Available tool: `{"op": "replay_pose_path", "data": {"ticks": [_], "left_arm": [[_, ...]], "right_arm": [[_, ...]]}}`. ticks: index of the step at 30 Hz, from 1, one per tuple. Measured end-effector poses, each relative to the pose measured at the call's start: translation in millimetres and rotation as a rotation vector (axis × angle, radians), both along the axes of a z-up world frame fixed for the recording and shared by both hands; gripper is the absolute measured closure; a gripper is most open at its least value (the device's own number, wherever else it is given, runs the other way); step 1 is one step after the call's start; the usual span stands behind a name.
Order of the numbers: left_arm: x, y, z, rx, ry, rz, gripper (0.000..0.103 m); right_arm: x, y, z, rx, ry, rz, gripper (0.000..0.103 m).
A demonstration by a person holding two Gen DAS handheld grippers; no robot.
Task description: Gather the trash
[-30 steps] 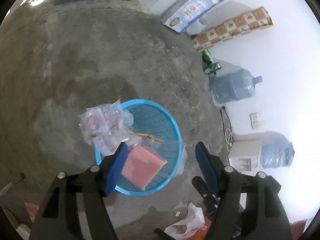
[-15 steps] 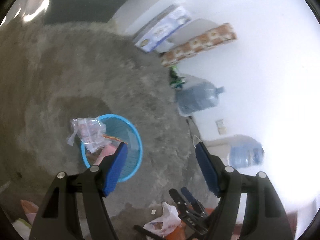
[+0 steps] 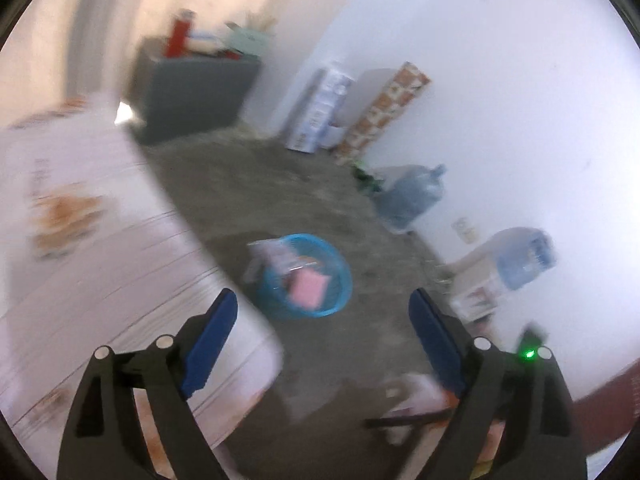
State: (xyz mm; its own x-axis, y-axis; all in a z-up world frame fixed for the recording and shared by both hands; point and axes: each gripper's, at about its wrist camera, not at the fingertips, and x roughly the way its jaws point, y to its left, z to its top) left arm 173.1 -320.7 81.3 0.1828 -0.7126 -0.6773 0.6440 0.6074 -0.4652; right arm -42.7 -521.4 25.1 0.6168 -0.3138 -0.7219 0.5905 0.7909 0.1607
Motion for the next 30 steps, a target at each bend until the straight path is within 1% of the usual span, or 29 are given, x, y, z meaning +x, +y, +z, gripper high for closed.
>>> {"op": "replay_pose_path", "data": {"ticks": [2, 6, 9, 11, 14, 17, 20, 22, 24, 27, 30], "left_arm": [[-17, 34, -1, 0.030, -0.050, 0.042, 0.013], [-52, 113, -4, 0.079, -0.164, 0.196, 0.006], [-71, 157, -7, 0.108, -0.244, 0.294, 0.005], [-83, 181, -13, 0.121, -0.272, 0.346, 0.005], [-94, 200, -24, 0.126, -0.262, 0.409, 0.005], [-101, 215, -36, 0.132, -0.242, 0.448, 0.005], [-101, 221, -43, 0.164, -0.234, 0.483, 0.005], [-99, 224, -45, 0.183, -0.252, 0.497, 0.005], [-102, 226, -44, 0.210, -0.286, 0.529, 0.005], [-104, 228, -46, 0.282, -0.334, 0.589, 0.005], [-108, 230, -46, 0.307, -0.359, 0.623, 0.005]], "right_arm": [[5, 27, 7, -0.039, -0.009, 0.024, 0.008], [21, 80, 19, -0.109, -0.029, 0.067, 0.008], [34, 119, 25, -0.142, -0.066, 0.106, 0.008], [45, 143, 26, -0.162, -0.078, 0.141, 0.008], [56, 176, 29, -0.207, -0.094, 0.171, 0.008], [58, 201, 33, -0.244, -0.116, 0.170, 0.008], [52, 219, 31, -0.231, -0.125, 0.174, 0.008], [51, 226, 25, -0.212, -0.104, 0.172, 0.008], [51, 234, 21, -0.215, -0.063, 0.167, 0.008], [51, 243, 18, -0.259, -0.016, 0.151, 0.008], [48, 254, 16, -0.302, 0.016, 0.137, 0.008]]}}
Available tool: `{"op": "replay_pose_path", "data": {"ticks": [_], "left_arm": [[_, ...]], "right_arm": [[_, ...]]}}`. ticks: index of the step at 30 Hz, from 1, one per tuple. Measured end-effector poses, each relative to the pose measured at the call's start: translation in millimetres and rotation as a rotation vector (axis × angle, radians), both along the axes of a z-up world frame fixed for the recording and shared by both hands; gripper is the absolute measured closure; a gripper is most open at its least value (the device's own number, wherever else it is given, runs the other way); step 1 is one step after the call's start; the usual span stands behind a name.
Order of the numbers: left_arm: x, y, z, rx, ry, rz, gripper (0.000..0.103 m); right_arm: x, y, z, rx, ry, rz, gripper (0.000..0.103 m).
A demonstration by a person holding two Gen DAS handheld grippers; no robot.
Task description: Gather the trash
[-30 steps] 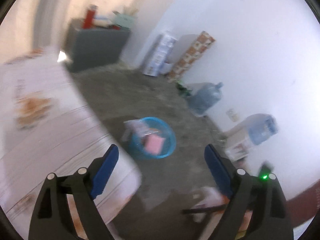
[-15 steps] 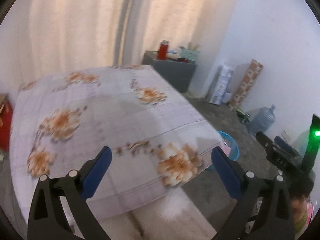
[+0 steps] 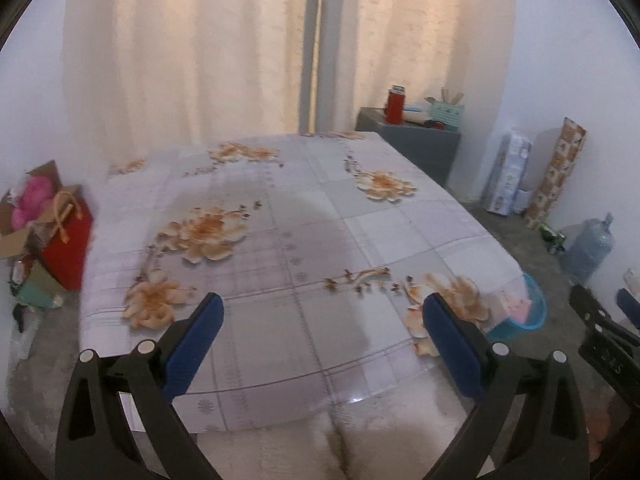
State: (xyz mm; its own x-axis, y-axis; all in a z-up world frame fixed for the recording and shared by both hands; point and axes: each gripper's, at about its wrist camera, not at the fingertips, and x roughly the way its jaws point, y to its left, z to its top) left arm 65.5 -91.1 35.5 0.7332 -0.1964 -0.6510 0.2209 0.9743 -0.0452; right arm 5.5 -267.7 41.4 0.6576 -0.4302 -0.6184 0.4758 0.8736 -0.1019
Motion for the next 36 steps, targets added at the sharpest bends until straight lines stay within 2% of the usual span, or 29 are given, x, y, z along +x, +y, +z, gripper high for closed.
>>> {"op": "replay_pose_path", "data": {"ticks": [7, 21, 36], "left_arm": [[-8, -6, 7, 0.064, -0.064, 0.080, 0.005], [-15, -28, 11, 0.073, -0.019, 0.052, 0.005], [-18, -31, 7, 0.046, 0.016, 0.074, 0.005]], "right_arm": [[-11, 7, -3, -0.048, 0.026, -0.026, 0.008], [-26, -10, -1, -0.038, 0.024, -0.056, 0.008], [-28, -13, 1, -0.029, 0.034, -0.059, 0.008]]}}
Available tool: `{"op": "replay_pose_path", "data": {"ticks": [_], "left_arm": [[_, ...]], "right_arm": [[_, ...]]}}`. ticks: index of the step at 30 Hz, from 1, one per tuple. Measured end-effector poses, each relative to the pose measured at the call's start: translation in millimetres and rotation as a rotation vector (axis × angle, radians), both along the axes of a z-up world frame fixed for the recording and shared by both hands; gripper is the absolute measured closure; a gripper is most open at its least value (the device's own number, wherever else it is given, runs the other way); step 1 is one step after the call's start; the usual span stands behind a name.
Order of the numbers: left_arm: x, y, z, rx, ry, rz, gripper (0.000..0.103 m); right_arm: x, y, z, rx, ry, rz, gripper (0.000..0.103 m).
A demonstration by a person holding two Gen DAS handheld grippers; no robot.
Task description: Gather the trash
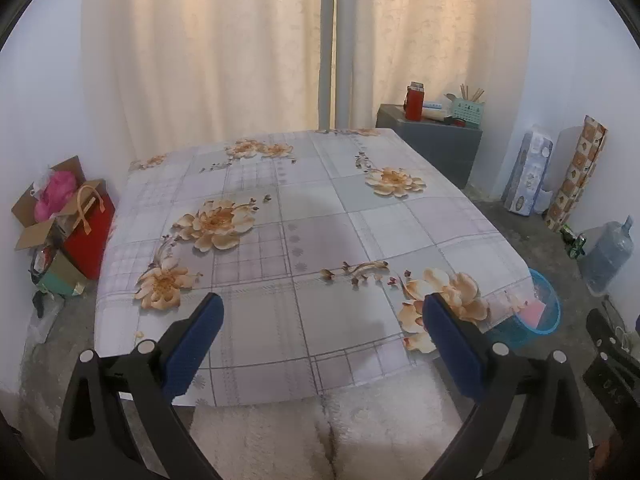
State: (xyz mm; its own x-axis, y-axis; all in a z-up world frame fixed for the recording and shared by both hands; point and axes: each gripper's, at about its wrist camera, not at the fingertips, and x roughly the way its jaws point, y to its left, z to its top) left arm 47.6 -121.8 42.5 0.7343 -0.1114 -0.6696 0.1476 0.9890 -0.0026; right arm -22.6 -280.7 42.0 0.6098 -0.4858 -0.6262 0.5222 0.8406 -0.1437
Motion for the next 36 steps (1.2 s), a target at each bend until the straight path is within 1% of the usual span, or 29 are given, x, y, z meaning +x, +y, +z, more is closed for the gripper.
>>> {"op": "replay_pose_path", "data": {"ticks": [8, 15, 25, 36], "left_arm": [[-4, -6, 3, 0.008, -0.015, -0.009, 0.005], [-4, -7, 7, 0.013, -0.030, 0.021, 0.005], [0, 0, 7, -0.018, 0.002, 0.052, 0.005], [-1, 3, 7, -0.019, 0.002, 0.059, 0.005]], "right_arm": [[1, -4, -1, 0.002, 0.001, 0.003, 0.008], [1, -5, 0, 0.002, 0.000, 0.006, 0.008], [2, -1, -1, -0.003, 0.000, 0.001, 0.008], [5, 1, -2, 0.004, 0.009, 0.004, 0.008]]}}
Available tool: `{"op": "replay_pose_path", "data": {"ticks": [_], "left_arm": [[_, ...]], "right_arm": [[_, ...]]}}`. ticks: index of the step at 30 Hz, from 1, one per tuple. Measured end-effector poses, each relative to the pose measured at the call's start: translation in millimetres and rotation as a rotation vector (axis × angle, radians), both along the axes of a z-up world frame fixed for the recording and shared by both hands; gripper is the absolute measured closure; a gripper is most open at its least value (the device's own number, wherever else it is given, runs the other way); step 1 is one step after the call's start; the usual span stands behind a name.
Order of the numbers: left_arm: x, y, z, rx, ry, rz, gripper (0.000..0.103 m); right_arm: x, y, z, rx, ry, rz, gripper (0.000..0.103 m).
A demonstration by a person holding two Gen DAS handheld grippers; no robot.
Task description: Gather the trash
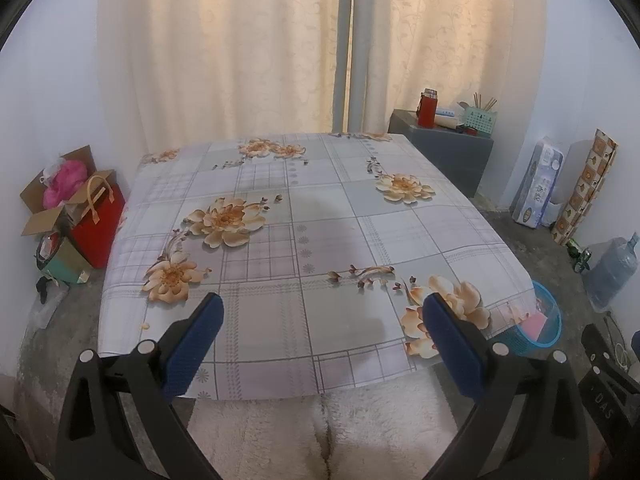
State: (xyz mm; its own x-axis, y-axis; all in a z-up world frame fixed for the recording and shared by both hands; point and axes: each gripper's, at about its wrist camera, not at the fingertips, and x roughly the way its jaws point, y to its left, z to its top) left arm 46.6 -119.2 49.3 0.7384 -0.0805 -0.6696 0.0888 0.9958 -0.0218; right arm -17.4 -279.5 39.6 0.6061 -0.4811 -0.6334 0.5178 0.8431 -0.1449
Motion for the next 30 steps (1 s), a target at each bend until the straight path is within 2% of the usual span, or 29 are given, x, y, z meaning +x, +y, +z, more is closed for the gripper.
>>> {"op": "replay_pose_path", "data": {"ticks": [30], "left_arm": [[-2.7, 2.0, 0.6, 0.000, 0.004, 0.004, 0.005]], "right_arm": [[-2.1, 0.2, 0.4, 0.000, 0.001, 0.000, 0.008]]}}
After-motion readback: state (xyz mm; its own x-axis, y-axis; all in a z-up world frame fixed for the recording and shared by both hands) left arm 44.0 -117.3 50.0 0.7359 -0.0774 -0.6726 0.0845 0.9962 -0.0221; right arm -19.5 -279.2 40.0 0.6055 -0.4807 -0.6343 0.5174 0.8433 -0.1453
